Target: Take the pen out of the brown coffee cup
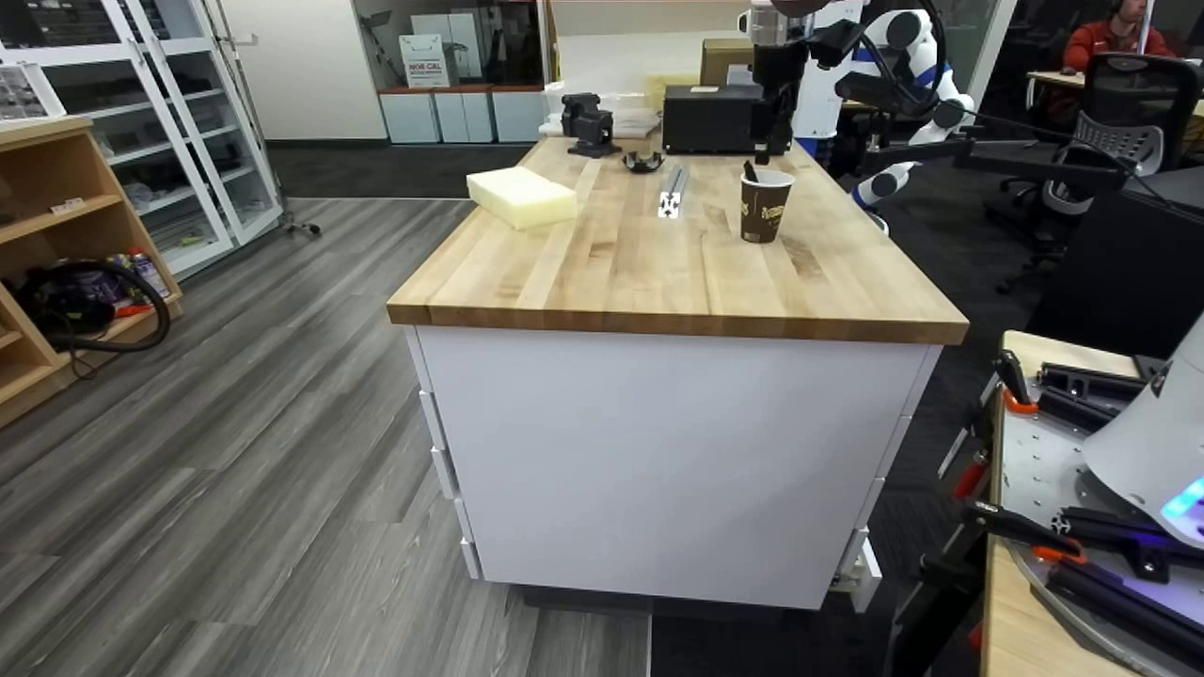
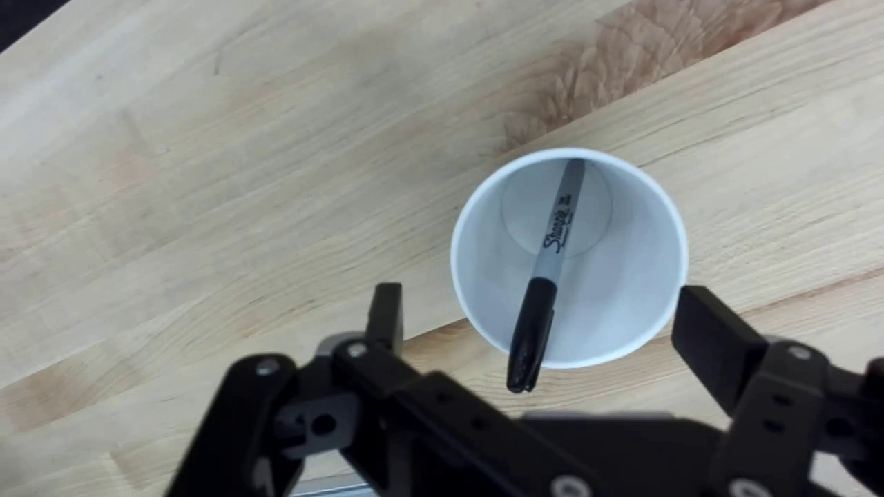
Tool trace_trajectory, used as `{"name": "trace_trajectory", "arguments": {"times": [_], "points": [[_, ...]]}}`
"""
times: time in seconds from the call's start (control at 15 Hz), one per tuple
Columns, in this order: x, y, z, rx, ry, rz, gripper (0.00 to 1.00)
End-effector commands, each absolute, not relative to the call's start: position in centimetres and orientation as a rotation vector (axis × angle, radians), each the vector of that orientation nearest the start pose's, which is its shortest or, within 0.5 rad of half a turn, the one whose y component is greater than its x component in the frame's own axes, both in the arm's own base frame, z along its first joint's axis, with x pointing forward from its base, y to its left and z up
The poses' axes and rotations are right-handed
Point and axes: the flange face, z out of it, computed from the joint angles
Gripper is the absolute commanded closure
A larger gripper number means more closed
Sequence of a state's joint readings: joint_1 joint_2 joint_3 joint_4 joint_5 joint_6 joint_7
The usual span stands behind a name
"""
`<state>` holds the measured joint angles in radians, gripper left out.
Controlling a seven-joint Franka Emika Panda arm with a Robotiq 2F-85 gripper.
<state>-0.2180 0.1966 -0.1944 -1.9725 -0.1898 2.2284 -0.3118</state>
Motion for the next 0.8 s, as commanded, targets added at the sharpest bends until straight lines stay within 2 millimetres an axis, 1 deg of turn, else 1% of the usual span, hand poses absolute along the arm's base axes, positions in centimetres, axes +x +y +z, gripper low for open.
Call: {"name": "trace_trajectory", "arguments": {"times": [0.0, 0.4, 0.6, 0.67, 0.73], "points": [[55.7, -25.3, 37.8, -3.338, -0.093, -0.030, 0.00], [56.5, -25.5, 37.4, -3.292, -0.112, -0.037, 0.00], [56.6, -25.9, 37.1, -3.277, -0.112, -0.038, 0.01], [56.6, -26.1, 36.9, -3.272, -0.116, -0.038, 0.26], [56.6, -26.2, 36.8, -3.267, -0.121, -0.037, 0.26]]}}
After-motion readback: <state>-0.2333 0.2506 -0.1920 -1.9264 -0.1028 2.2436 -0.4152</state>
